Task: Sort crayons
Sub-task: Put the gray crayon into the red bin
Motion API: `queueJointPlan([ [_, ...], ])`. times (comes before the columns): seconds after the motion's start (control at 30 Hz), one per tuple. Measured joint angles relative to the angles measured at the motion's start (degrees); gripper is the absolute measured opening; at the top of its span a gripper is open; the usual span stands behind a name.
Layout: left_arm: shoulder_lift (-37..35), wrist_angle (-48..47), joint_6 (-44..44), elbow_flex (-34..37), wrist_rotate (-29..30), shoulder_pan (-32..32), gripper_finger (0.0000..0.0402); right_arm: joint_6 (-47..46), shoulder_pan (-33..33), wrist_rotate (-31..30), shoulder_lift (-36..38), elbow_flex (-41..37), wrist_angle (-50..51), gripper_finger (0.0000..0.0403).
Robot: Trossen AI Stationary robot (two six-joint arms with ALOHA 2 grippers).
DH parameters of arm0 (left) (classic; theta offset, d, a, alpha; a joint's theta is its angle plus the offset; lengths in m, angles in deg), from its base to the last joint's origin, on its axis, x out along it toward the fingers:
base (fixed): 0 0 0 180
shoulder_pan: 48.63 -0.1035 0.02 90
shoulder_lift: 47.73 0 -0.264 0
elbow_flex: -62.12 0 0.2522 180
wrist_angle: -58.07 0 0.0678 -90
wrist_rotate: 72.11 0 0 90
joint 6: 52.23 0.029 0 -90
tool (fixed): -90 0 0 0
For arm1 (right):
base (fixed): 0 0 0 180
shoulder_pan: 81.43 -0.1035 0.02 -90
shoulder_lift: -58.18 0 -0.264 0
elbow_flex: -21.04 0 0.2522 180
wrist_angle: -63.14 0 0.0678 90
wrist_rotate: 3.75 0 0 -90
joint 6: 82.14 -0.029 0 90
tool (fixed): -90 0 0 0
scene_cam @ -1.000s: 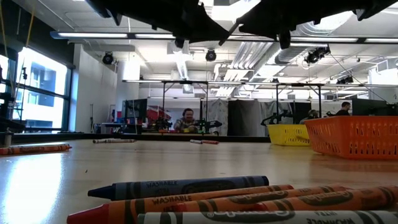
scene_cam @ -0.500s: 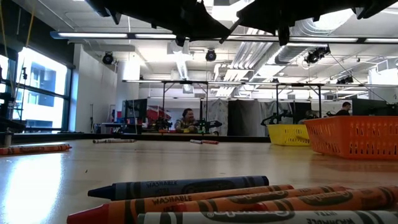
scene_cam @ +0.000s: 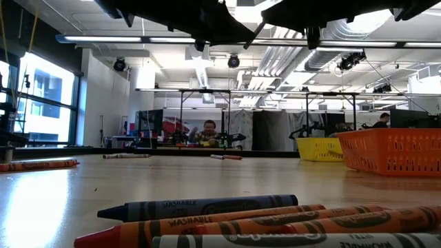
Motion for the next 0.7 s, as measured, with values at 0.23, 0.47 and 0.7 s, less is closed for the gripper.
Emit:
queueJointPlan([
  [0.23, 0.0, 0.22, 0.63, -0.04, -0.04, 0.0, 0.0054, -0.19, 0.0, -1.06, 0.0, 0.0, 0.1, 0.0002],
  [0.47, 0.0, 0.2, 0.66, -0.04, -0.22, 0.04, 0.0108, -2.1, 0.29, -9.93, 3.28, 0.83, 10.11, 0.0001],
  [0.7, 0.0, -1.03, 0.46, -0.07, -0.15, 0.11, 0.0124, -29.18, -0.62, -9.28, 6.83, 11.33, 54.53, 0.0001],
])
